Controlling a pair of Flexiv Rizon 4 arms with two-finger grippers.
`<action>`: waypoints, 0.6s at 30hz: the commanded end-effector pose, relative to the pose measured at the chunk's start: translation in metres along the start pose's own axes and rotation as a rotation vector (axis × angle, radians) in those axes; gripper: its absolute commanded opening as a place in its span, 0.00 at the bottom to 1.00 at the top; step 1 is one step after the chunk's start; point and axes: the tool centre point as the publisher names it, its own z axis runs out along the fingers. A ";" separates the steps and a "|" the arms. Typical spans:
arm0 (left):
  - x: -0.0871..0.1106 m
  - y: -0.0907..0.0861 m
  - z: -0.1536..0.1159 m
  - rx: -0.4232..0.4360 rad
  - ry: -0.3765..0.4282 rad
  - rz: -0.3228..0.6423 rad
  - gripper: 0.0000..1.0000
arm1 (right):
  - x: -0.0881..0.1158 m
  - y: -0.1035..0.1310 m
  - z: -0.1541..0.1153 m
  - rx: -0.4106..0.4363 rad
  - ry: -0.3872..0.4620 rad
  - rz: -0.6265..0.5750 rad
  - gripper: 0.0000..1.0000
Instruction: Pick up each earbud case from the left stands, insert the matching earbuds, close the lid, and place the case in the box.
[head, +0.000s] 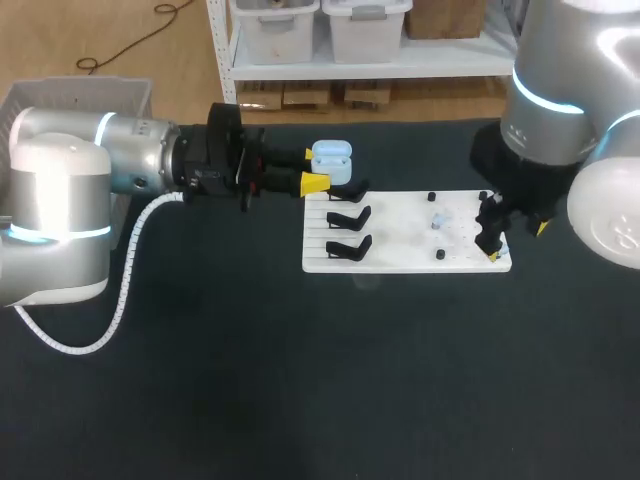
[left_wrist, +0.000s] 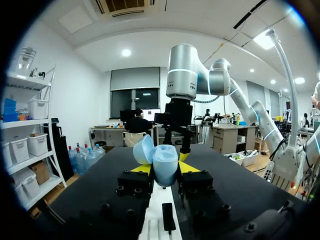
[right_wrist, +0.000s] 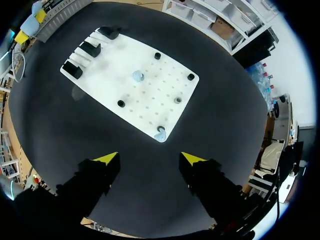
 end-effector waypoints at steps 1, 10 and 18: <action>0.001 0.001 0.000 0.001 -0.003 0.002 0.00 | -0.004 0.000 0.010 0.006 0.015 -0.005 0.68; 0.001 0.001 0.000 0.001 -0.003 0.002 0.00 | -0.013 -0.004 0.025 0.040 0.010 0.012 0.49; 0.001 0.001 0.000 0.001 -0.003 0.002 0.00 | -0.014 -0.009 0.036 0.073 0.005 0.030 0.50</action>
